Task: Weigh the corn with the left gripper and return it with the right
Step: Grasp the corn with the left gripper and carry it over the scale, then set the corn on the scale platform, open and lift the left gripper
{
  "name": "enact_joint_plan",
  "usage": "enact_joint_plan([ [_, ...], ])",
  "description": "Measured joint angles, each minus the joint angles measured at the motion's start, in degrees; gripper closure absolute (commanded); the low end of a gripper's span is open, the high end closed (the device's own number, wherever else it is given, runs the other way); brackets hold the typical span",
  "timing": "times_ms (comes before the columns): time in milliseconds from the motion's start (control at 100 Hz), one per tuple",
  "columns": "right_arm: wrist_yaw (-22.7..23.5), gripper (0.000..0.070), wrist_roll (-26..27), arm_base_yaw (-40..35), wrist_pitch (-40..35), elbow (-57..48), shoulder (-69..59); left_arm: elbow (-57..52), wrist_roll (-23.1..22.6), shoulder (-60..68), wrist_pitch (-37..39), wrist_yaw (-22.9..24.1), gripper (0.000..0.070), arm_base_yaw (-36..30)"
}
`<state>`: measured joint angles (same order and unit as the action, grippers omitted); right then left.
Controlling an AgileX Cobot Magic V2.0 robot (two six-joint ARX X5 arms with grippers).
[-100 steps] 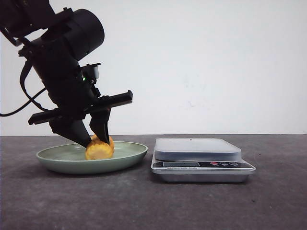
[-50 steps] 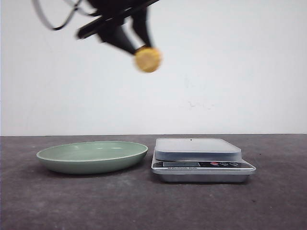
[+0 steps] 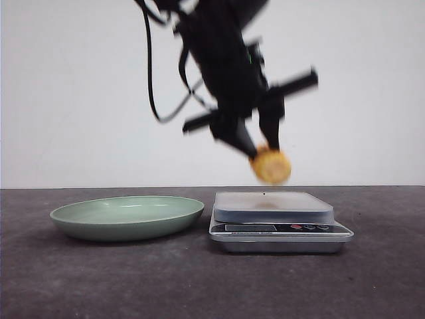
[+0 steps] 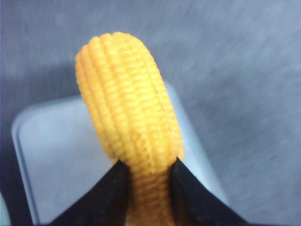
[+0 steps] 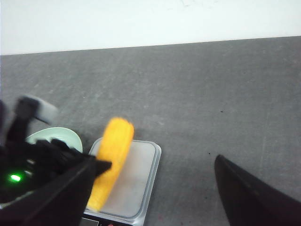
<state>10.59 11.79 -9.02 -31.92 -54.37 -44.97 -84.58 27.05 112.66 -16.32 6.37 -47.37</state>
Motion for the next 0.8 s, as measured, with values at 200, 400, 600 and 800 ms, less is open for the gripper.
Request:
enact_joint_plan([
  [200, -0.04, 0.0195, 0.00, 0.00, -0.02, 0.00, 0.00, -0.17, 0.44, 0.77, 0.66, -0.20, 0.0651, -0.33],
  [400, -0.07, 0.0191, 0.00, 0.00, 0.00, 0.00, 0.00, -0.17, 0.68, 0.87, 0.70, -0.20, 0.0238, -0.44],
  [600, -0.04, 0.0188, 0.00, 0.00, -0.17, 0.00, 0.00, -0.17, 0.04, 0.42, 0.52, -0.13, 0.0236, -0.66],
  [800, 0.35, 0.0188, 0.00, 0.00, -0.24, 0.00, 0.02, 0.00, -4.20, -9.66, -0.98, 2.27, 0.0236, -0.76],
])
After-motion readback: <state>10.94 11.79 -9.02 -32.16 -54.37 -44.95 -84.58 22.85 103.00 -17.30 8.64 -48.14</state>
